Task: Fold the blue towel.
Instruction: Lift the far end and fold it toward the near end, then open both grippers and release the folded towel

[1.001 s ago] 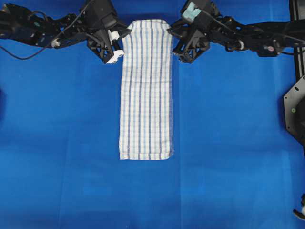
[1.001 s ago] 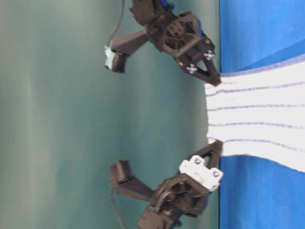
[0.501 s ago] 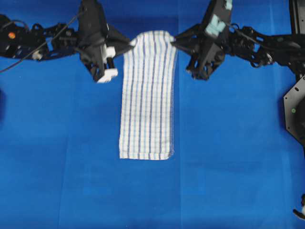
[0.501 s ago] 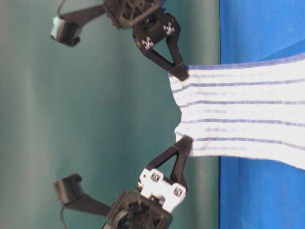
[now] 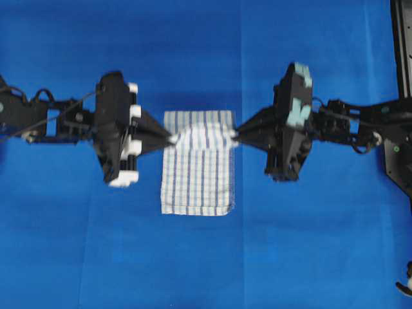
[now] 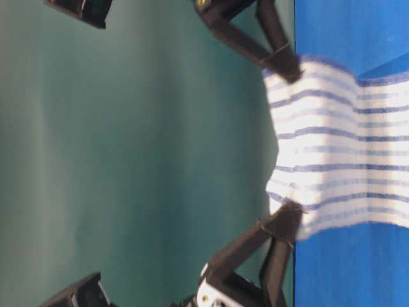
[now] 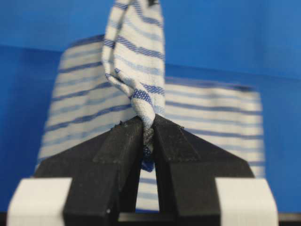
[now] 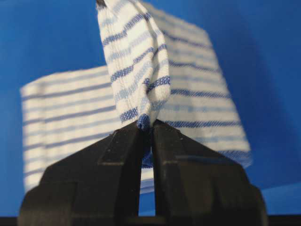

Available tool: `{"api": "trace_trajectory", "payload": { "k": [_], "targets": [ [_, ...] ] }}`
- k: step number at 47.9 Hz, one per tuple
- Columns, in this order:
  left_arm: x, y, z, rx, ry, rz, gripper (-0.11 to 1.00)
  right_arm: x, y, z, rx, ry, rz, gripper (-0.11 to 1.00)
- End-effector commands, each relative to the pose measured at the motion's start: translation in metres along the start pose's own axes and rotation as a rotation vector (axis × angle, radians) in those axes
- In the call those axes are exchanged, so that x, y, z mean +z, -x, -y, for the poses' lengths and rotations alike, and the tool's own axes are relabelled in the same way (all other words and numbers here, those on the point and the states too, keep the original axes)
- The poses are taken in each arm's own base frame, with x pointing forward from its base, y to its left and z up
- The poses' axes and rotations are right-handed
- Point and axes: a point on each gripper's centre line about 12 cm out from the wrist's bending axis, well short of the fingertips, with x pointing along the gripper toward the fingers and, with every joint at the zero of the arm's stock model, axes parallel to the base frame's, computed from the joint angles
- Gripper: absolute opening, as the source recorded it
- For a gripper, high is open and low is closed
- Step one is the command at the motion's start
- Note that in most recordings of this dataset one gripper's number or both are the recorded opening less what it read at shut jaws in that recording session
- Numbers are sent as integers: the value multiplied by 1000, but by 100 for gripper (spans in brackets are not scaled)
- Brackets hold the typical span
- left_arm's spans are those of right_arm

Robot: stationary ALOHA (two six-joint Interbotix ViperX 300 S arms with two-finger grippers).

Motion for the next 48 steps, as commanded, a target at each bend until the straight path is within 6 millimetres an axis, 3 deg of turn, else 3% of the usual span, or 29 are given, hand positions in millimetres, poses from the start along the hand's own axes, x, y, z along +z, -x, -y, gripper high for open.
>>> {"api": "trace_trajectory", "payload": {
  "k": [1,19,25,39,45,48],
  "targets": [
    [3,1,16,-40,-2,41,4,-2,0,-11,21,-3,20,9],
    [-33,-19,51,-116,-20,-5,4,-38,-21,-31,25,5,-42,9],
    [-43,-25,54,-117,-21,-7,4,-41,-25,-34,28,13,-50,9],
    [-46,-25,52,-114,-4,-9,4,-43,-26,-41,43,23,-57,9],
    [-47,-25,52,-114,-5,-15,4,-45,-28,-44,48,27,-65,16],
    [-47,-25,52,-114,-5,-15,4,-45,-28,-46,52,28,-65,28]
  ]
}}
